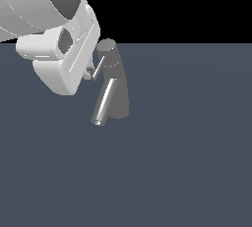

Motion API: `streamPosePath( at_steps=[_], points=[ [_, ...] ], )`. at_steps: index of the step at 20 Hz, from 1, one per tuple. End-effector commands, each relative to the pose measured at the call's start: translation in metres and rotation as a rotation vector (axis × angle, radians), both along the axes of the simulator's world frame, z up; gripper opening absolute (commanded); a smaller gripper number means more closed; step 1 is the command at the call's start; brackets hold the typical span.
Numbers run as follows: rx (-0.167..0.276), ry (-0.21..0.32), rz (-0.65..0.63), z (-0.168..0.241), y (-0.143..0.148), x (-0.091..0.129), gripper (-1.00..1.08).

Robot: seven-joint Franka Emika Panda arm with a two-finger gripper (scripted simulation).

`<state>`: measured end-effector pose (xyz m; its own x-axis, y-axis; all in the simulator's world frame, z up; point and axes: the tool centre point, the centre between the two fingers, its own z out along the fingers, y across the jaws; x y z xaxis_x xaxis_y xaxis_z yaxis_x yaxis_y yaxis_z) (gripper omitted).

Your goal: Turn on the faucet by rotating a designated handle.

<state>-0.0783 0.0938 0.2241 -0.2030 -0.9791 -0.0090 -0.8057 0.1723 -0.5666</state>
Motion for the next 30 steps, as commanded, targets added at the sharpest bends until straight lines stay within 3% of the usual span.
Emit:
streamPosePath(
  at_steps=[1, 8, 9, 30],
  points=[
    [-0.002, 0.008, -0.034, -0.003, -0.026, -0.005, -1.00],
    [-0.003, 0.010, -0.038, -0.005, -0.050, -0.013, -1.00],
    [0.005, 0.006, 0.004, -0.004, -0.025, -0.007, -1.00],
    [-0.003, 0.010, -0.038, 0.021, -0.116, 0.012, -1.00]
  ],
)
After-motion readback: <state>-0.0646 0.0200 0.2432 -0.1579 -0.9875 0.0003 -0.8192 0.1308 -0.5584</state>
